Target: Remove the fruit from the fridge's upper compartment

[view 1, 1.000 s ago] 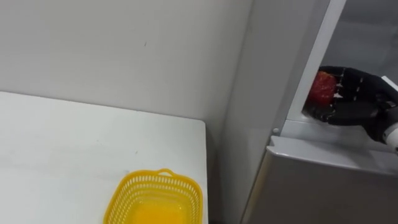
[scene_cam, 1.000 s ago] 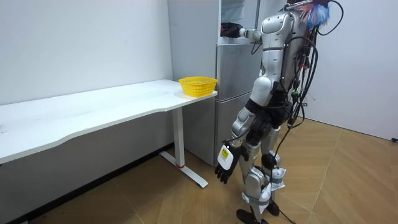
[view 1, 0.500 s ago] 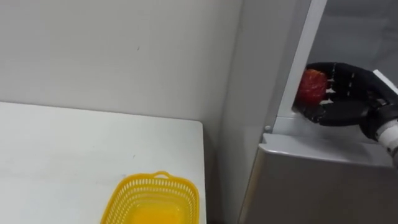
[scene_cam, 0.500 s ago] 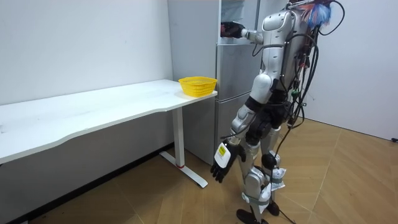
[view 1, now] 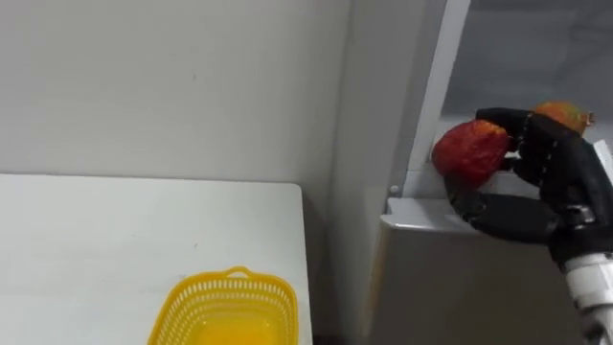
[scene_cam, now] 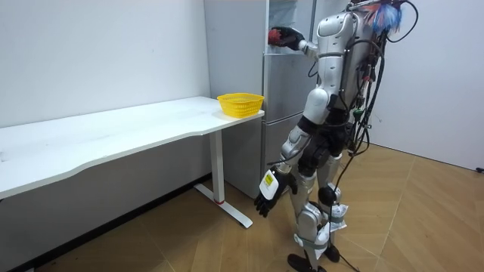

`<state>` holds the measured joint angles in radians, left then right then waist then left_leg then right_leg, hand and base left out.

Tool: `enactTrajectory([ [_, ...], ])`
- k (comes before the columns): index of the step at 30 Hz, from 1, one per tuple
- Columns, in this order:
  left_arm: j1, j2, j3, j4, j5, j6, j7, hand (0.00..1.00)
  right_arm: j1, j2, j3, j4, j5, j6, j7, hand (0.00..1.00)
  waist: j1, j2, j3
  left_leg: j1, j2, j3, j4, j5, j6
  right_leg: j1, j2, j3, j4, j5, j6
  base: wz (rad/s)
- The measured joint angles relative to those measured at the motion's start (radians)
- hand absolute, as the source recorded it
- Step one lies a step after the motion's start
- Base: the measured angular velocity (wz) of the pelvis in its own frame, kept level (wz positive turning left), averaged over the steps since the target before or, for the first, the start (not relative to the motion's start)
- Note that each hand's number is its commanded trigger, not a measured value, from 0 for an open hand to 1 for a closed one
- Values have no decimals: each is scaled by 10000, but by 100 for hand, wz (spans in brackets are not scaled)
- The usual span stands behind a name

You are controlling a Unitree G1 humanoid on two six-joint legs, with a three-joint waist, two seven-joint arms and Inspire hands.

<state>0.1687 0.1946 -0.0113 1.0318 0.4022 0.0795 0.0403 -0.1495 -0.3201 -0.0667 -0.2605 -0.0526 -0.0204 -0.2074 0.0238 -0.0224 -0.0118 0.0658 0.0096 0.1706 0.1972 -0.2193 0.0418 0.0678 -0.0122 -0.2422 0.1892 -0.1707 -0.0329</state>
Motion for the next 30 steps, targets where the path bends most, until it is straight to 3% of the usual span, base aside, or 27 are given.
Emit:
enactTrajectory([
  [4,-30,-121,8,165,-1,-374,252,0,254,31,78,-622,-1027,-135,-401,100,33,34,13,0,47,210,-31,14,-21,-155,45,249,111,-2,-4,-16],
  [7,-26,-239,4,430,2,-502,383,0,260,199,72,-1269,-1870,-308,-776,100,40,-35,84,-15,57,312,-100,12,-21,-196,70,412,153,-2,-4,-12],
  [12,-226,-229,-149,808,-603,-687,416,0,357,449,432,-2220,-3265,-1321,-1648,100,-11,-120,67,-52,51,299,-77,1,-11,-224,72,459,154,-1,-5,-1],
  [14,-333,-223,-381,950,-842,-767,428,0,365,491,828,-2235,-3441,-1466,-1793,100,11,-104,75,-33,48,300,-81,-1,-8,-198,71,461,149,-1,-6,0],
  [21,-525,-154,-742,1065,-979,-815,224,0,366,581,1892,-2238,-4301,-1536,-1663,100,113,-67,72,-72,48,247,-81,-2,-8,-196,70,430,138,0,-6,2],
  [25,-603,-109,-931,1066,-1175,-816,144,0,364,430,2362,-2161,-4223,-1538,-1393,100,131,-48,92,-59,46,189,-103,0,-10,-172,65,344,127,0,-6,5],
  [30,-727,9,-918,1054,-1154,-845,-14,0,345,381,2647,-1456,-4627,-1620,-1262,100,334,-198,144,-50,37,148,-121,6,-15,-157,58,238,124,-1,-5,2],
])
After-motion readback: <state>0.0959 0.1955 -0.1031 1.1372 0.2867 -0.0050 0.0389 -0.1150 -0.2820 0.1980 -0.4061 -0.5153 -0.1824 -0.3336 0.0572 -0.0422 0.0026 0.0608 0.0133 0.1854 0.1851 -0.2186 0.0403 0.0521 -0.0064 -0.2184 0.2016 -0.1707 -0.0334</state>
